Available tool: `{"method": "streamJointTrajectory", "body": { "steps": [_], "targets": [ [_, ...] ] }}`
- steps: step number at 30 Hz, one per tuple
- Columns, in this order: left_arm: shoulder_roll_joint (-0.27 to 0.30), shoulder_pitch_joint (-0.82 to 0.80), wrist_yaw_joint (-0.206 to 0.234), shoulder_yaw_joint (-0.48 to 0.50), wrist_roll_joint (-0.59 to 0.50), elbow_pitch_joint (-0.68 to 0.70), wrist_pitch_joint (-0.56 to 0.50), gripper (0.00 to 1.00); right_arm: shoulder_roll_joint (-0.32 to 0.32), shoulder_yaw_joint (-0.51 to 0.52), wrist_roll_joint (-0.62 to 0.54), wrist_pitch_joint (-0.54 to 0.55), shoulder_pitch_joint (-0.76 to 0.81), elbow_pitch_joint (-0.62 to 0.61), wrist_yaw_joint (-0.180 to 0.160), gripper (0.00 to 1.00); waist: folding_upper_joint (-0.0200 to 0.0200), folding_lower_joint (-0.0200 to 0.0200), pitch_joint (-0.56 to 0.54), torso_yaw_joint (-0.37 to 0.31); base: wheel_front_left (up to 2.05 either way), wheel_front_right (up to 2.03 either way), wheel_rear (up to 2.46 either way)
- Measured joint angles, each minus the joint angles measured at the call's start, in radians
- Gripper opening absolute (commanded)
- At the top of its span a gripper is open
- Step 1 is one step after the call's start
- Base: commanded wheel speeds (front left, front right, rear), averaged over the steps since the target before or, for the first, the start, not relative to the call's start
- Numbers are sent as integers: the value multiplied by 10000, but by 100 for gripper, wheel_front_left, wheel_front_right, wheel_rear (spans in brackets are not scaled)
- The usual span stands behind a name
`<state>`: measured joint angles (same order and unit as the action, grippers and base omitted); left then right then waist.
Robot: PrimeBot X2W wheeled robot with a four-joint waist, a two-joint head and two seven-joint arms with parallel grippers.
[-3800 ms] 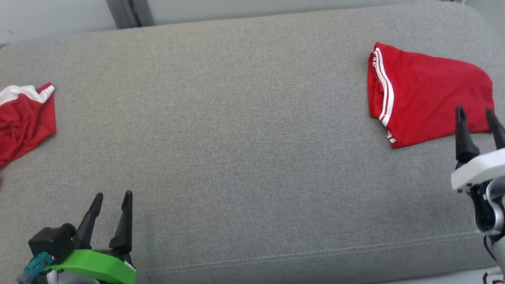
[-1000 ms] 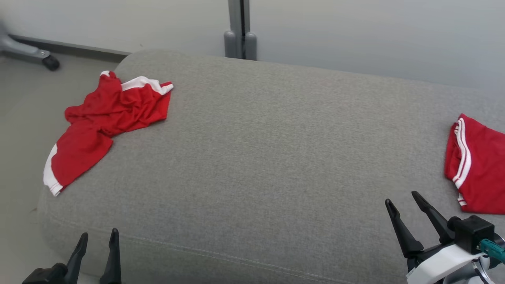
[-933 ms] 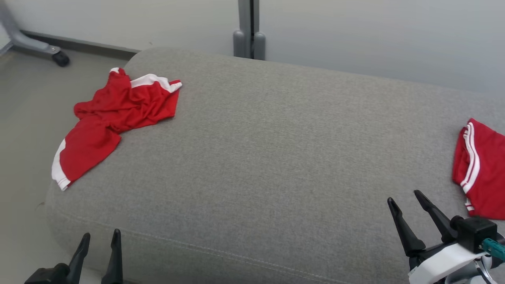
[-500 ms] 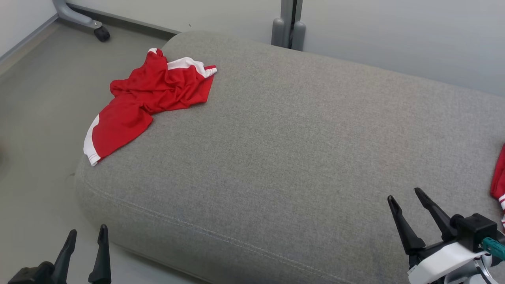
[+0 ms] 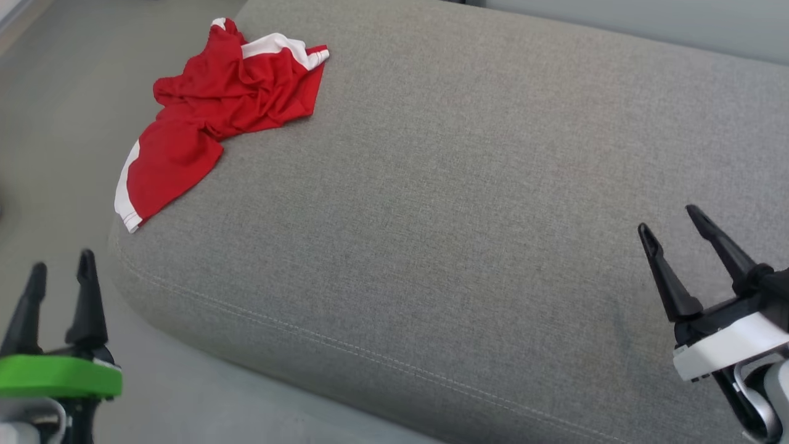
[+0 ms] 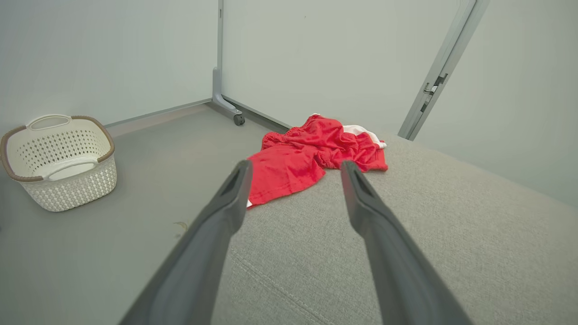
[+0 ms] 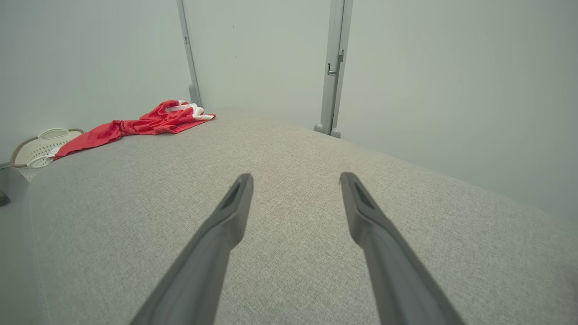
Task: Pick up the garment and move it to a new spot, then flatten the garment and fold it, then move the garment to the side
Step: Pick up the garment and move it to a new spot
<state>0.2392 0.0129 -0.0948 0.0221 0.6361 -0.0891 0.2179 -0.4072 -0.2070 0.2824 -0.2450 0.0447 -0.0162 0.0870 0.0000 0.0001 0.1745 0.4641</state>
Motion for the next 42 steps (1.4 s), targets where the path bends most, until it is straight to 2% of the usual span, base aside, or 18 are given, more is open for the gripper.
{"method": "streamJointTrajectory", "body": {
  "steps": [6, 11, 14, 17, 21, 28, 32, 42],
  "targets": [
    [654, -1734, -35, 199, 499, -199, -782, 100, -458, 130, -130, 295, -466, -662, 10, 100, 0, 0, 814, -94, 0, 0, 0],
    [899, -3085, -35, 320, 1041, -1074, -1799, 100, -598, -42, -345, 648, -782, -1246, 98, 100, 0, 0, 1506, -215, 0, 0, 0],
    [909, -3973, -4, 598, 1707, -1641, -2324, 100, -690, -142, -393, 800, -1022, -1611, 102, 100, 0, 0, 1927, -318, 0, 0, 0],
    [903, -4777, 217, 727, 2130, -2268, -2894, 100, -773, -138, -453, 988, -1210, -2004, 117, 100, 0, 0, 2344, -441, 0, 0, 0],
    [897, -5515, 477, 802, 2320, -2974, -3419, 100, -997, 29, -510, 1225, -1389, -2460, 115, 100, 0, 0, 2901, -621, 0, 0, 0],
    [777, -6850, 602, 711, 2334, -4023, -3662, 100, -1383, 548, -625, 1522, -1650, -3122, 65, 100, 0, 1, 4005, -940, 0, 0, 0],
    [545, -7303, 596, 554, 2326, -4510, -3651, 100, -1536, 765, -640, 1684, -1649, -3325, -88, 100, 0, 1, 4431, -1073, 0, 0, 0],
    [518, -7871, 548, 368, 2071, -5877, -3382, 100, -1613, 940, -640, 1929, -1639, -3693, -182, 100, 0, 0, 4908, -1238, 0, 0, 0]
  ]
}}
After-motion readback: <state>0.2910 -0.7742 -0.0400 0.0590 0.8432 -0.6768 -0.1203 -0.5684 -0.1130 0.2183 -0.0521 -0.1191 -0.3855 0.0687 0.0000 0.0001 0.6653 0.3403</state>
